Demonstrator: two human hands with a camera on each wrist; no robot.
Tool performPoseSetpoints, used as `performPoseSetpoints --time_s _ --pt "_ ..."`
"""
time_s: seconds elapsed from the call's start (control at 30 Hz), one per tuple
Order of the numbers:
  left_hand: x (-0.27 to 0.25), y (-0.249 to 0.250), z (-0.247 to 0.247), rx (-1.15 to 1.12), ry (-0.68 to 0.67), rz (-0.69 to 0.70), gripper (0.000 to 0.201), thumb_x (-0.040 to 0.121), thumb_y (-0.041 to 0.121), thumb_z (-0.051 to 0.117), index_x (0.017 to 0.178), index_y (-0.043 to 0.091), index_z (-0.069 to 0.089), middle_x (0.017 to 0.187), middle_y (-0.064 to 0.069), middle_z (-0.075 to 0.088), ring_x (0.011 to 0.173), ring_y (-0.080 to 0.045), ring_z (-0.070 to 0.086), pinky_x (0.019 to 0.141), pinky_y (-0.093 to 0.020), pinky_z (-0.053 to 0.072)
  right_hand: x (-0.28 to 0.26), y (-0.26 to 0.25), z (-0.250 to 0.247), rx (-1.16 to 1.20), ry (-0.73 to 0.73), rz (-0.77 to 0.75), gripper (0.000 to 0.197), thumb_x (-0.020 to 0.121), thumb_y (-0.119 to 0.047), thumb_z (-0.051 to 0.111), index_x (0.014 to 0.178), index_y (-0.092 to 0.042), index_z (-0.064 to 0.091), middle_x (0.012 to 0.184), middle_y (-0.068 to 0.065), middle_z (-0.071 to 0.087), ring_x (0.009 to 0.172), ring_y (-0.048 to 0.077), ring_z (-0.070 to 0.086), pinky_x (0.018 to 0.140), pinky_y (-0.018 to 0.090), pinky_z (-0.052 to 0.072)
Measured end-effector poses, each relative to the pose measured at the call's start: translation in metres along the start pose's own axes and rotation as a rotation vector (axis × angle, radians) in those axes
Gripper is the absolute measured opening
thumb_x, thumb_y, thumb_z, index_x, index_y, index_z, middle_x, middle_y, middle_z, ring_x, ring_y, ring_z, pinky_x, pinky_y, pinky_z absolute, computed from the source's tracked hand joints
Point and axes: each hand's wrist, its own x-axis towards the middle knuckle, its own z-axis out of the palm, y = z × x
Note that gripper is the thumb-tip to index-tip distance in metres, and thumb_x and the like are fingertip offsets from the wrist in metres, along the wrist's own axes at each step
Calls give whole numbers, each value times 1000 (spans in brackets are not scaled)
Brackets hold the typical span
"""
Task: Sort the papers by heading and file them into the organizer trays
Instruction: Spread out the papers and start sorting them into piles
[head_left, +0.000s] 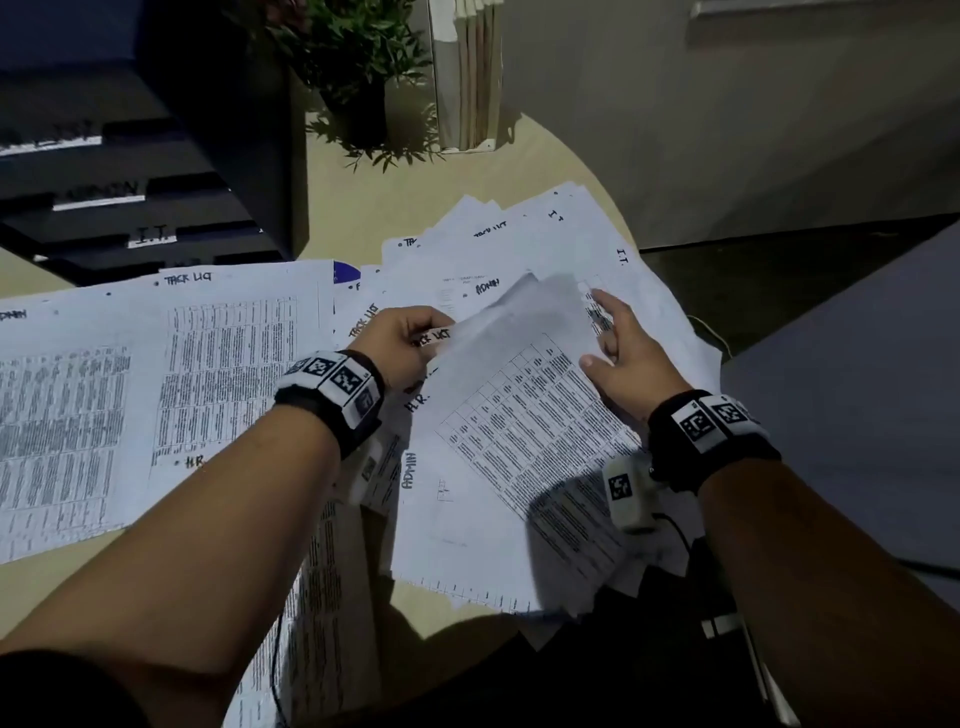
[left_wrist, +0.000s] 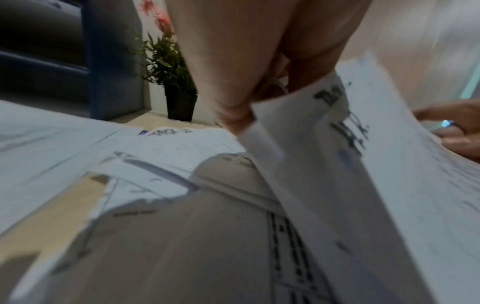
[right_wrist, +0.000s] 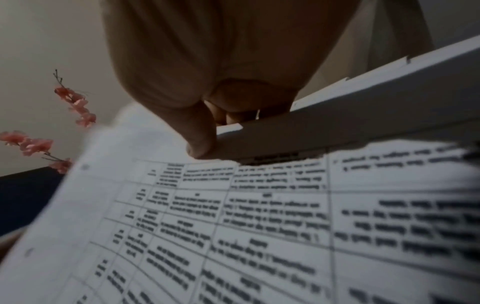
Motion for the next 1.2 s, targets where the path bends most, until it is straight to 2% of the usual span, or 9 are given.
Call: performPoseSetpoints --time_s 0.13,0.2,0.33,0.53,0.67,0.8,0.97,1.1,1.2 --pt "3 -7 -2 59 330 -170 17 100 14 49 103 17 66 101 1 71 91 -15 67 81 -24 51 -2 9 -4 -202 280 107 20 99 -12 50 116 -6 59 119 16 61 111 27 57 86 22 35" --pt "2 -9 -3 268 286 -292 15 100 19 51 103 14 64 104 -8 66 108 -29 61 92 -31 45 -1 17 -9 -261 397 197 23 100 -16 46 114 0 57 118 22 58 114 36 54 90 32 40" --pt "-3 -3 14 247 154 -376 26 96 31 54 91 6 60 88 -11 57 94 -31 59 82 -34 45 3 23 -10 -473 404 257 35 100 -17 44 125 6 52 134 27 44 123 41 42 103 40 32" --pt "-21 12 42 76 210 -188 53 85 27 71 130 11 46 108 -2 60 97 -23 58 78 -28 43 3 15 2 -472 304 285 38 102 -23 38 132 -1 47 138 20 43 126 39 40 102 44 33" --pt "-26 11 51 113 202 -136 47 86 14 71 124 13 43 109 -1 57 100 -23 56 79 -30 43 -1 15 9 -405 265 218 40 103 -23 41 132 4 49 136 24 47 126 39 41 103 39 31" --pt "-27 8 42 -58 385 -207 48 89 35 67 126 11 48 120 -8 63 108 -28 60 90 -35 48 -5 15 6 -287 333 201 36 103 -23 42 114 8 55 122 26 52 115 38 48 93 35 36" --pt "-27 -5 29 -23 456 -268 52 92 13 62 139 21 40 87 -3 59 91 -26 59 80 -33 47 -10 16 2 -248 315 178 14 100 -18 46 94 -5 47 95 16 46 87 27 45 73 29 30" --pt "-32 -20 29 -122 585 -352 44 97 18 57 138 15 40 139 -10 53 116 -26 56 89 -26 38 -19 22 4 -267 278 195 11 97 -12 51 89 -7 44 77 3 42 79 23 41 65 27 27" --pt "-35 -25 30 -121 613 -373 46 99 25 52 141 15 38 140 -13 52 124 -30 53 97 -32 40 -23 25 6 -222 286 211 4 99 -10 49 102 -10 52 98 8 48 89 21 43 76 22 31"
